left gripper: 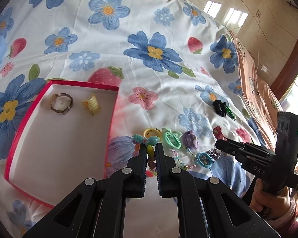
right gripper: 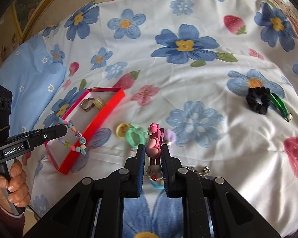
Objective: Organize jewelry
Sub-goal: 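Carry both items into the red box and open both tools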
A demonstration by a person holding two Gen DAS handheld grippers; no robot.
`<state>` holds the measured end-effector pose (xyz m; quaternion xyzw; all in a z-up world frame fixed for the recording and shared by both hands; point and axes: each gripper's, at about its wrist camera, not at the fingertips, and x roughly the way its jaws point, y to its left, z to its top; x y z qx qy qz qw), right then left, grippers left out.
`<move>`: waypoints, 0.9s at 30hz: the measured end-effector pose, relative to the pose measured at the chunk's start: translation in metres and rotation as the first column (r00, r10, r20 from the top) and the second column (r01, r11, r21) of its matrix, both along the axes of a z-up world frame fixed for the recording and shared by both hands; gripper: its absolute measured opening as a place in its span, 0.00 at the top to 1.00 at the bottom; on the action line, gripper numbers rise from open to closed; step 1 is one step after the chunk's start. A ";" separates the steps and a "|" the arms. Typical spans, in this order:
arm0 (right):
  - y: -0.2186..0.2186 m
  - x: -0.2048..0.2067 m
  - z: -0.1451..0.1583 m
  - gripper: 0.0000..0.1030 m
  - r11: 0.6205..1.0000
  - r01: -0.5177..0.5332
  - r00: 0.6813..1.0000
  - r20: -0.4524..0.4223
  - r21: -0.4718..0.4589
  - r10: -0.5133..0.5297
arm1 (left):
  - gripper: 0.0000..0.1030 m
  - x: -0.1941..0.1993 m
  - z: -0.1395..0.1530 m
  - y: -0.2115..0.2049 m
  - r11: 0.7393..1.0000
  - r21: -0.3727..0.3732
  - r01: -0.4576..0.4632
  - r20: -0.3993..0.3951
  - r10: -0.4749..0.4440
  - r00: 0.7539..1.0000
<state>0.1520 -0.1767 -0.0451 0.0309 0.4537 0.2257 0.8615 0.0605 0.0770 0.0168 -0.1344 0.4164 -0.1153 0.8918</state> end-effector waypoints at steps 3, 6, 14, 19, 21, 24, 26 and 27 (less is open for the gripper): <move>0.014 0.000 0.003 0.85 0.999 -0.033 0.999 0.003 0.012 0.033 | 0.93 -0.006 0.005 0.012 1.000 -0.004 -0.020 0.010 0.020 1.000; 0.030 0.000 0.007 0.85 0.998 -0.065 0.998 0.008 0.023 0.065 | 0.93 -0.011 0.009 0.023 0.999 -0.004 -0.043 0.019 0.043 0.999; 0.075 0.005 0.007 0.85 0.987 -0.151 0.989 0.000 0.054 0.151 | 0.93 -0.020 0.012 0.058 0.993 -0.008 -0.121 0.024 0.121 0.992; 0.108 0.011 0.004 0.85 0.975 -0.211 0.977 -0.002 0.069 0.211 | 0.93 -0.017 0.011 0.079 0.986 -0.012 -0.167 0.020 0.167 0.986; 0.121 0.015 0.003 0.85 0.970 -0.231 0.973 -0.003 0.073 0.232 | 0.93 -0.013 0.011 0.086 0.984 -0.008 -0.179 0.019 0.179 0.984; 0.142 0.024 -0.002 0.85 0.963 -0.258 0.966 -0.011 0.080 0.260 | 0.93 -0.004 0.007 0.095 0.981 -0.002 -0.194 0.010 0.194 0.981; 0.152 0.029 -0.005 0.85 0.960 -0.266 0.963 -0.014 0.084 0.268 | 0.93 0.004 0.003 0.100 0.980 0.000 -0.201 0.002 0.201 0.980; 0.158 0.033 -0.007 0.85 0.959 -0.270 0.962 -0.017 0.084 0.272 | 0.93 0.008 0.002 0.103 0.979 0.003 -0.204 -0.001 0.204 0.979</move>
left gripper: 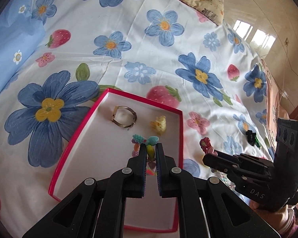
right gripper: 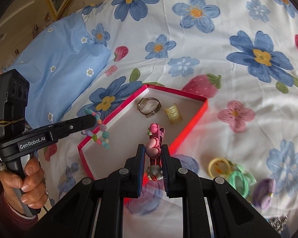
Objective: Organize jewelry
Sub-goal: 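Carry both items into the red box and open both tools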
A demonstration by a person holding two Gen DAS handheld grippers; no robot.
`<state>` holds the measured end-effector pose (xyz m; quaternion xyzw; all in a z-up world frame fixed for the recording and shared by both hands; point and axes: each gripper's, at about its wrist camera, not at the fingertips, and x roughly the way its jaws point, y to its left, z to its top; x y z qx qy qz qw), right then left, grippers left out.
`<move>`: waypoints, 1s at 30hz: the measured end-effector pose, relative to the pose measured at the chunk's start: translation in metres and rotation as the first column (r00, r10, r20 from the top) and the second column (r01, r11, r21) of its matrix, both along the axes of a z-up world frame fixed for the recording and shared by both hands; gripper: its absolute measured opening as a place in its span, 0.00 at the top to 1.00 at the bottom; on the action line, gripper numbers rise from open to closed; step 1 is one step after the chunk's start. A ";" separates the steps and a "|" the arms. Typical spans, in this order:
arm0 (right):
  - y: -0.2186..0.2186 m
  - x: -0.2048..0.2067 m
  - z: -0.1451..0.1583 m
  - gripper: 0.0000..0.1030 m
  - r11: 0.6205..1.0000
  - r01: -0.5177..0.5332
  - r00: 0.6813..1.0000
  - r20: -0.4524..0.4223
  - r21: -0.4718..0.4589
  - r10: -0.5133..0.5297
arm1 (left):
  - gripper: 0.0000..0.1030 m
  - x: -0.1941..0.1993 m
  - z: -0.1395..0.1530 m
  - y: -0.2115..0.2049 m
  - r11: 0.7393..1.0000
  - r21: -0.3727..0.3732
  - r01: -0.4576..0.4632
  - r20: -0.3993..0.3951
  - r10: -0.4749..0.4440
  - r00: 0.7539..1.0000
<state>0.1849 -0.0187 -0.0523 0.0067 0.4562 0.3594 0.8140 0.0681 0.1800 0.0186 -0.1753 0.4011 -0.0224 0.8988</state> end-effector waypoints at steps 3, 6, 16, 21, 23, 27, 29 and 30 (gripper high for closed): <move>0.017 0.010 -0.006 0.85 1.000 -0.016 1.000 -0.005 -0.007 0.016 | 0.93 0.015 -0.007 0.007 1.000 0.003 -0.007 -0.010 0.007 1.000; 0.034 0.020 -0.016 0.85 0.999 -0.033 0.999 -0.015 -0.026 0.033 | 0.93 0.031 -0.017 0.015 1.000 -0.009 -0.011 -0.026 0.011 1.000; 0.067 0.044 -0.050 0.85 0.992 -0.071 0.996 -0.054 -0.101 0.066 | 0.93 0.077 -0.055 0.030 0.999 -0.023 -0.025 -0.087 0.023 0.996; 0.074 0.049 -0.064 0.85 0.987 -0.085 0.995 -0.068 -0.138 0.076 | 0.93 0.087 -0.076 0.032 0.999 0.017 -0.045 -0.138 0.047 0.989; 0.077 0.051 -0.068 0.85 0.984 -0.088 0.995 -0.069 -0.153 0.079 | 0.92 0.091 -0.084 0.033 0.998 0.035 -0.054 -0.161 0.059 0.985; 0.082 0.054 -0.075 0.85 0.978 -0.097 0.994 -0.071 -0.183 0.085 | 0.92 0.096 -0.095 0.033 0.997 0.053 -0.063 -0.192 0.072 0.979; 0.085 0.056 -0.078 0.85 0.976 -0.102 0.993 -0.078 -0.195 0.088 | 0.92 0.099 -0.099 0.032 0.996 0.066 -0.063 -0.202 0.075 0.976; 0.086 0.056 -0.080 0.84 0.974 -0.107 0.993 -0.080 -0.201 0.092 | 0.92 0.099 -0.100 0.031 0.996 0.068 -0.061 -0.204 0.074 0.976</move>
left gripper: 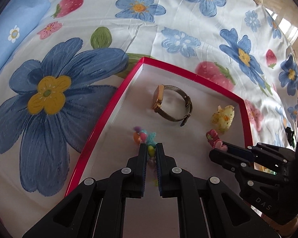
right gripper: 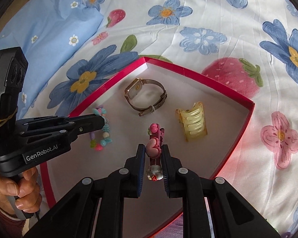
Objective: Organize jewelry
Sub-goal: 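Carry both items into the red box and open both tools, then move both tools back toward the bead bracelet and silver chain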
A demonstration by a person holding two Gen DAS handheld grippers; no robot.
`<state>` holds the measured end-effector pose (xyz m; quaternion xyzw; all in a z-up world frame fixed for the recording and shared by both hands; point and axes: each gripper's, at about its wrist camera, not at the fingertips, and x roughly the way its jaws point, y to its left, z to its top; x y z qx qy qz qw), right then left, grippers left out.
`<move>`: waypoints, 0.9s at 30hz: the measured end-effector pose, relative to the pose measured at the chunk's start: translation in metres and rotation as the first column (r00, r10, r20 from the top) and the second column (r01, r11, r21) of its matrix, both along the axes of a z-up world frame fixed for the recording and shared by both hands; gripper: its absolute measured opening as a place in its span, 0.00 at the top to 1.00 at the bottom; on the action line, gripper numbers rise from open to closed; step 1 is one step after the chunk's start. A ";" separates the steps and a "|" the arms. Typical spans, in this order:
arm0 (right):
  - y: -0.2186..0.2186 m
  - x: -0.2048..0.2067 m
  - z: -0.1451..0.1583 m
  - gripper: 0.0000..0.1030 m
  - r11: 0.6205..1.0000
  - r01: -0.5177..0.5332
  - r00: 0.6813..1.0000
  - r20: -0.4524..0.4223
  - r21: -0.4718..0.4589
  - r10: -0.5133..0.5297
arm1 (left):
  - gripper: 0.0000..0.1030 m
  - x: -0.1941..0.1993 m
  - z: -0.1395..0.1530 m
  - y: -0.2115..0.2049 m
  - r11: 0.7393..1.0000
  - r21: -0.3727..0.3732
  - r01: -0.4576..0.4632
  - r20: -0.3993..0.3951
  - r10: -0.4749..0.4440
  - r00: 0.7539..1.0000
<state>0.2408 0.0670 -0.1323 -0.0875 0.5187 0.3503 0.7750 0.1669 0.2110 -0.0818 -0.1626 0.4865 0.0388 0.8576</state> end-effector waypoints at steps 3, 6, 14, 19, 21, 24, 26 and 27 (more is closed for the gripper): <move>0.002 -0.001 -0.001 0.84 1.000 -0.009 1.000 0.014 -0.015 0.009 | 0.91 0.001 -0.001 -0.001 1.000 0.001 0.002 0.001 -0.002 1.000; 0.002 -0.001 -0.001 0.84 1.000 -0.009 1.000 0.014 -0.015 0.009 | 0.88 0.002 -0.002 -0.002 1.000 0.014 0.002 -0.001 -0.002 1.000; 0.001 0.000 0.000 0.79 1.000 0.005 1.000 0.007 0.014 -0.005 | 0.81 -0.001 -0.001 -0.003 0.999 0.035 -0.008 -0.003 0.008 1.000; -0.006 -0.002 0.007 0.75 0.999 0.021 1.000 0.008 0.042 -0.021 | 0.76 -0.007 0.006 -0.002 0.999 0.036 -0.016 0.011 0.016 1.000; -0.009 -0.004 0.011 0.75 0.998 0.026 1.000 0.009 0.054 -0.027 | 0.71 -0.011 0.010 -0.002 0.999 0.034 -0.020 0.018 0.019 1.000; -0.017 -0.009 0.020 0.74 0.996 0.037 0.999 0.016 0.075 -0.039 | 0.67 -0.019 0.017 -0.003 0.999 0.027 -0.032 0.033 0.031 0.999; -0.024 -0.014 0.027 0.74 0.994 0.047 0.999 0.021 0.096 -0.050 | 0.66 -0.028 0.022 -0.004 0.999 0.012 -0.040 0.047 0.040 0.998; -0.028 -0.017 0.032 0.74 0.993 0.053 0.998 0.026 0.109 -0.056 | 0.66 -0.031 0.025 -0.004 0.999 0.007 -0.042 0.052 0.042 0.998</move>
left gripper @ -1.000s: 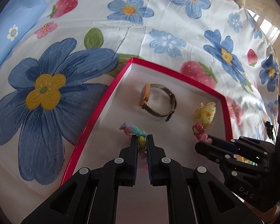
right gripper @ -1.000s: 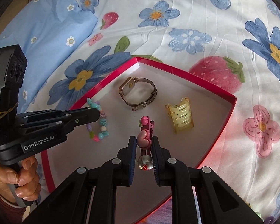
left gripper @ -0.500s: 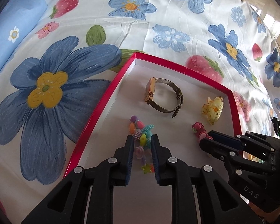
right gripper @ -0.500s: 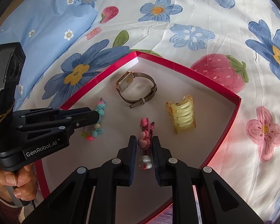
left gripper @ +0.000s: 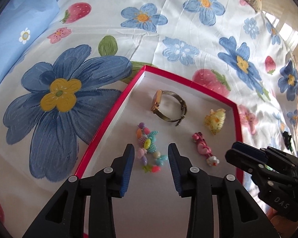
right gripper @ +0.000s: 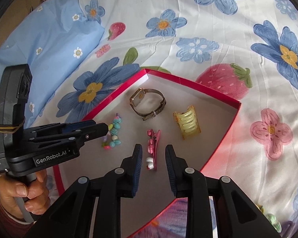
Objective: Organize jewelry
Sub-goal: 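Move both tools back toward the bead bracelet and silver chain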
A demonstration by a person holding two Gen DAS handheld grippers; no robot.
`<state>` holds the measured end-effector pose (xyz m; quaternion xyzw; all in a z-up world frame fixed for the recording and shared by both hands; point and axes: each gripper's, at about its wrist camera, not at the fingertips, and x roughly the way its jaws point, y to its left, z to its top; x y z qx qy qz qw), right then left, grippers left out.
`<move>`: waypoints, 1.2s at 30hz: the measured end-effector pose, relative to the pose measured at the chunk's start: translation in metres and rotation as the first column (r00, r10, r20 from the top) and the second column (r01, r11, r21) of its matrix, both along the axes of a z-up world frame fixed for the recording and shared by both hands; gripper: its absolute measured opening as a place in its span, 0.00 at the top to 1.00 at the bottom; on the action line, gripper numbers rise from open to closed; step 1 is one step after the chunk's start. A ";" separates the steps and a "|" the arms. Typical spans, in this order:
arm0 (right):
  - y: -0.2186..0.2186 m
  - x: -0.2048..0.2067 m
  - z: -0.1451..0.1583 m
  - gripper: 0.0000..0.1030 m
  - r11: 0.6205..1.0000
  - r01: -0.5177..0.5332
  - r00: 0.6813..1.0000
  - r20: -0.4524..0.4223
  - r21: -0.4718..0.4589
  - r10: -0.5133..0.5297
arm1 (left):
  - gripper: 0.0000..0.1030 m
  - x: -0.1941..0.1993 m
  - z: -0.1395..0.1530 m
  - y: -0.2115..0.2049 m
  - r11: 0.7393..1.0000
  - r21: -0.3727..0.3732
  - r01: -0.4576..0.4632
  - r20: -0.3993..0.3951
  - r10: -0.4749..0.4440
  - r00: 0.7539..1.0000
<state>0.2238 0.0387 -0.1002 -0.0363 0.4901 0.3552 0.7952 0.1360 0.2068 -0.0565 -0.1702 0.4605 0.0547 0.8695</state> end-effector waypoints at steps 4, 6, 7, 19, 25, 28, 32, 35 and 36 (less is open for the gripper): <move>-0.017 -0.011 0.017 0.72 0.999 0.023 1.000 0.016 0.040 -0.024 | 0.63 -0.018 0.011 -0.006 1.000 -0.017 -0.006 0.020 0.007 1.000; -0.028 -0.018 0.025 0.72 0.998 0.036 0.999 0.025 0.058 -0.038 | 0.62 -0.027 0.017 -0.010 1.000 -0.023 -0.002 0.030 0.003 1.000; -0.034 -0.021 0.029 0.71 0.997 0.045 0.998 0.030 0.066 -0.047 | 0.62 -0.032 0.019 -0.013 1.000 -0.025 0.003 0.034 -0.002 0.999; -0.127 -0.057 0.049 0.68 0.982 0.176 0.982 0.053 0.070 -0.180 | 0.56 -0.069 0.043 -0.059 0.993 -0.047 0.108 0.057 -0.105 0.993; -0.175 -0.070 0.050 0.67 0.966 0.256 0.964 0.065 0.036 -0.258 | 0.55 -0.069 0.044 -0.083 0.986 -0.051 0.160 0.049 -0.158 0.986; -0.200 -0.076 0.048 0.65 0.953 0.302 0.951 0.063 0.027 -0.303 | 0.55 -0.067 0.040 -0.097 0.981 -0.050 0.187 0.036 -0.185 0.982; -0.232 -0.083 0.042 0.65 0.931 0.365 0.929 0.048 0.020 -0.366 | 0.55 -0.061 0.035 -0.115 0.973 -0.061 0.224 0.020 -0.223 0.975; -0.250 -0.086 0.039 0.65 0.916 0.401 0.915 0.047 0.013 -0.401 | 0.55 -0.056 0.033 -0.129 0.965 -0.066 0.254 0.013 -0.254 0.967; -0.255 -0.087 0.039 0.65 0.912 0.410 0.911 0.047 0.011 -0.410 | 0.55 -0.054 0.032 -0.133 0.962 -0.069 0.264 0.011 -0.264 0.964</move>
